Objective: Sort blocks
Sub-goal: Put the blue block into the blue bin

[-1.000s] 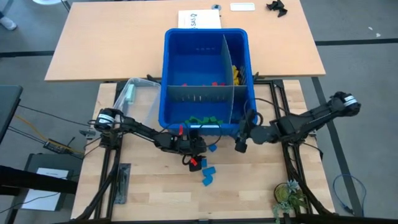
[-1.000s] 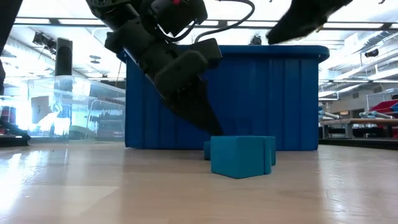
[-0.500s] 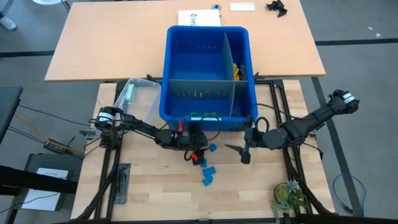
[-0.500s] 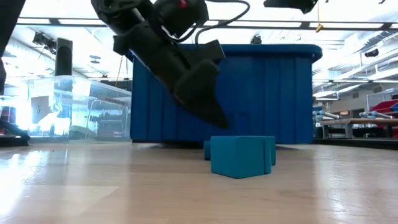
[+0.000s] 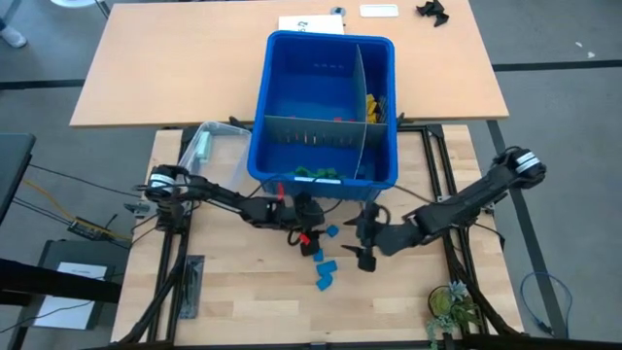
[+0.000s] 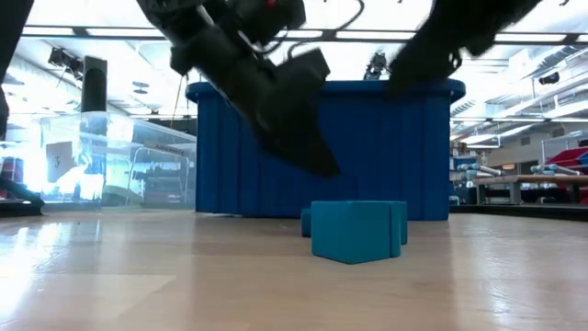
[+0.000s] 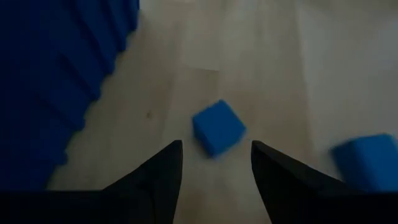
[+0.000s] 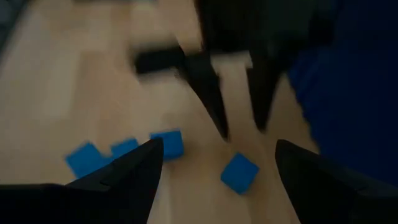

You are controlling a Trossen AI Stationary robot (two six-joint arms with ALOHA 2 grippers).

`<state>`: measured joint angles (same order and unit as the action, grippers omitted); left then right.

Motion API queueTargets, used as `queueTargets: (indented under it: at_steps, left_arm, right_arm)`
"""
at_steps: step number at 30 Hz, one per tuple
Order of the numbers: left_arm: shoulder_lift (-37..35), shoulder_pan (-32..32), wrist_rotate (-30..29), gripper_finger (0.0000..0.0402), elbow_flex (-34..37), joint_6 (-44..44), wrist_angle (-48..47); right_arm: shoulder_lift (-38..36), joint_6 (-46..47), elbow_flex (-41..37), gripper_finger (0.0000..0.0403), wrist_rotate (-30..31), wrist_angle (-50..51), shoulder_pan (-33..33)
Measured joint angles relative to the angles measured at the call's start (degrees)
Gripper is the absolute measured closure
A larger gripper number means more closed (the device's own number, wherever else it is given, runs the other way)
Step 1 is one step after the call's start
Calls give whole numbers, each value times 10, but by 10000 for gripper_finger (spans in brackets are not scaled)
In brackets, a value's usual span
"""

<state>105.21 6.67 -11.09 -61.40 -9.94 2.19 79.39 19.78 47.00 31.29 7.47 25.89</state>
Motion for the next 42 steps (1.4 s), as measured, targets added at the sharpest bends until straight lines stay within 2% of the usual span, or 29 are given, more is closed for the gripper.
queueTargets:
  at_steps: [5,10,17,25,29,35,42]
  left_arm:
    - [-50,26,-1,202,0,-49,-66]
    - [-92,52,-31,202,-1,-85,-117]
    - [-100,61,-42,202,-1,-122,-126]
    - [-100,61,-42,202,-1,-149,-123]
    - [-99,61,-42,202,-1,-164,-123]
    - [-99,61,-44,202,0,-176,-102]
    - [-99,61,-50,202,0,-178,-83]
  right_arm:
    - [79,84,0,96,2,-6,-25]
    - [145,157,0,96,4,-53,-42]
    - [170,196,0,96,-4,-89,-76]
    - [170,116,0,96,-51,-80,-104]
    - [170,111,-18,96,-55,-70,-105]
    - [171,106,-61,96,-55,-139,-107]
    - [171,-31,-92,96,-57,-214,-113]
